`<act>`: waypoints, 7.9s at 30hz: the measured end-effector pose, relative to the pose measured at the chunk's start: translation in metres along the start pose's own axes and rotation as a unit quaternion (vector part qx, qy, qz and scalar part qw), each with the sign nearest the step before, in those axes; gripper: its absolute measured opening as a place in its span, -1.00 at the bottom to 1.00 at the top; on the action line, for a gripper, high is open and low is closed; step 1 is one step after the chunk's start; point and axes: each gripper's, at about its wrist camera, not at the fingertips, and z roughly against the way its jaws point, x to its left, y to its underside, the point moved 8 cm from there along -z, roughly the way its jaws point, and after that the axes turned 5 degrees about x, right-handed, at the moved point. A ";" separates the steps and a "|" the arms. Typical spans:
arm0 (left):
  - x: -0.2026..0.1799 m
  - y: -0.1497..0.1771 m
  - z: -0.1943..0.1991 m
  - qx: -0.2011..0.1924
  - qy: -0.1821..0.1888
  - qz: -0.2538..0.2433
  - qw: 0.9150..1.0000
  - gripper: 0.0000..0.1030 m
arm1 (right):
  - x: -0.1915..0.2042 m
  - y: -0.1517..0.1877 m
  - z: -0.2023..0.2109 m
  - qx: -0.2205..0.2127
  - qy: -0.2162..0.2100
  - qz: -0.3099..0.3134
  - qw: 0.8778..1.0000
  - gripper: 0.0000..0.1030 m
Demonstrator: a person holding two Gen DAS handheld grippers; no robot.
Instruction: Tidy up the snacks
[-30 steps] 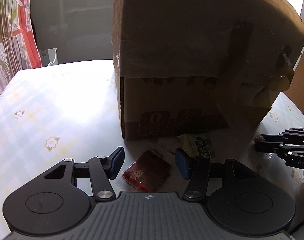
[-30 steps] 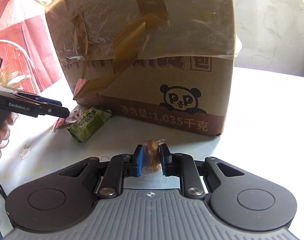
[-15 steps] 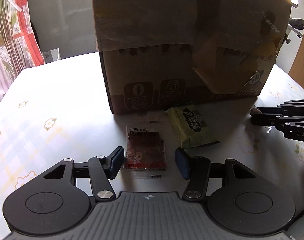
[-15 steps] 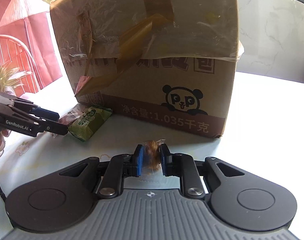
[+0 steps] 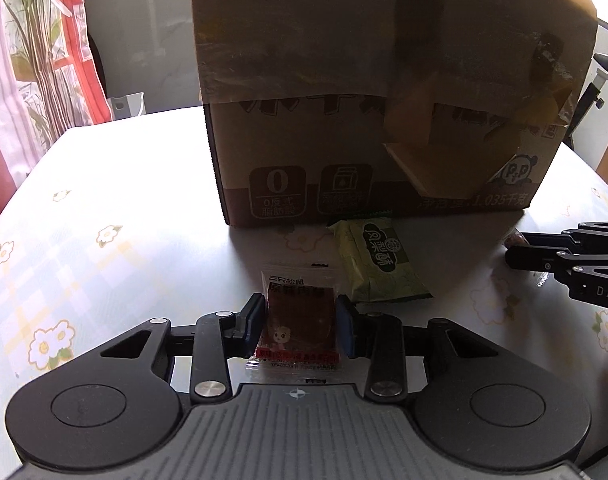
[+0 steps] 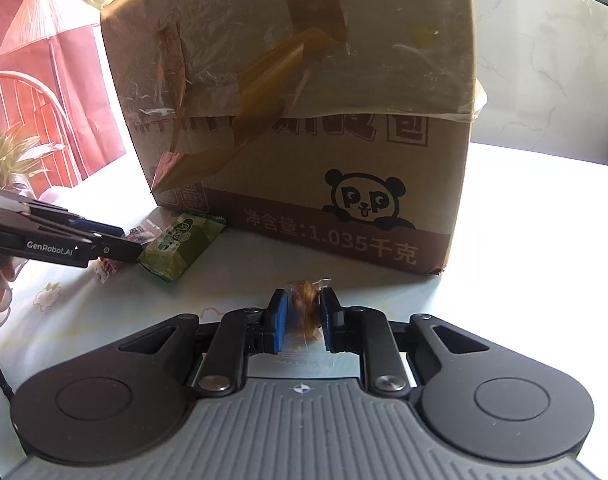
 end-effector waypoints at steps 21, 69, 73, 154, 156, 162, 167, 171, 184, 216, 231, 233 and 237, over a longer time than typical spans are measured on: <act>-0.004 -0.049 0.122 -0.160 0.011 0.014 0.987 -0.22 | 0.004 -0.028 0.079 -0.088 -0.024 -0.021 0.996 -0.63; -0.009 -0.168 0.138 -0.192 0.069 -0.027 0.979 0.26 | 0.000 -0.178 0.120 -0.133 0.048 -0.005 0.990 -0.11; 0.000 -0.138 0.141 -0.175 0.086 -0.014 0.981 0.25 | 0.015 -0.162 0.133 -0.151 0.034 -0.001 0.988 -0.11; -0.048 -0.028 0.012 -0.008 0.176 0.056 0.983 -0.25 | 0.070 -0.003 0.016 0.045 -0.061 0.096 0.993 -0.36; -0.051 -0.038 0.025 -0.027 0.174 0.046 0.983 -0.25 | 0.070 -0.011 0.025 0.031 -0.058 0.097 0.993 -0.36; -0.054 -0.073 0.059 -0.068 0.166 0.029 0.983 -0.25 | 0.071 -0.048 0.058 -0.017 -0.048 0.112 0.992 -0.36; -0.053 -0.104 0.086 -0.085 0.171 0.031 0.981 -0.25 | 0.075 -0.080 0.080 -0.049 -0.040 0.127 0.990 -0.36; -0.055 -0.126 0.108 -0.107 0.163 0.017 0.981 -0.25 | 0.075 -0.102 0.094 -0.068 -0.036 0.130 0.988 -0.36; -0.058 -0.181 0.129 -0.150 0.160 0.003 0.976 -0.25 | 0.061 -0.156 0.110 -0.102 -0.016 0.147 0.984 -0.36; -0.073 -0.235 0.075 -0.138 0.132 -0.008 0.982 0.17 | -0.012 -0.194 0.066 -0.042 0.051 0.082 0.994 -0.35; -0.026 -0.228 0.160 -0.206 0.015 0.009 0.978 0.87 | 0.006 -0.202 0.124 -0.102 0.065 0.033 0.992 0.74; -0.022 -0.223 0.173 -0.213 0.003 0.016 0.977 0.89 | 0.010 -0.202 0.136 -0.111 0.068 0.021 0.991 0.81; -0.018 -0.208 0.202 -0.227 -0.031 0.019 0.973 0.92 | 0.020 -0.196 0.156 -0.123 0.086 0.002 0.989 0.91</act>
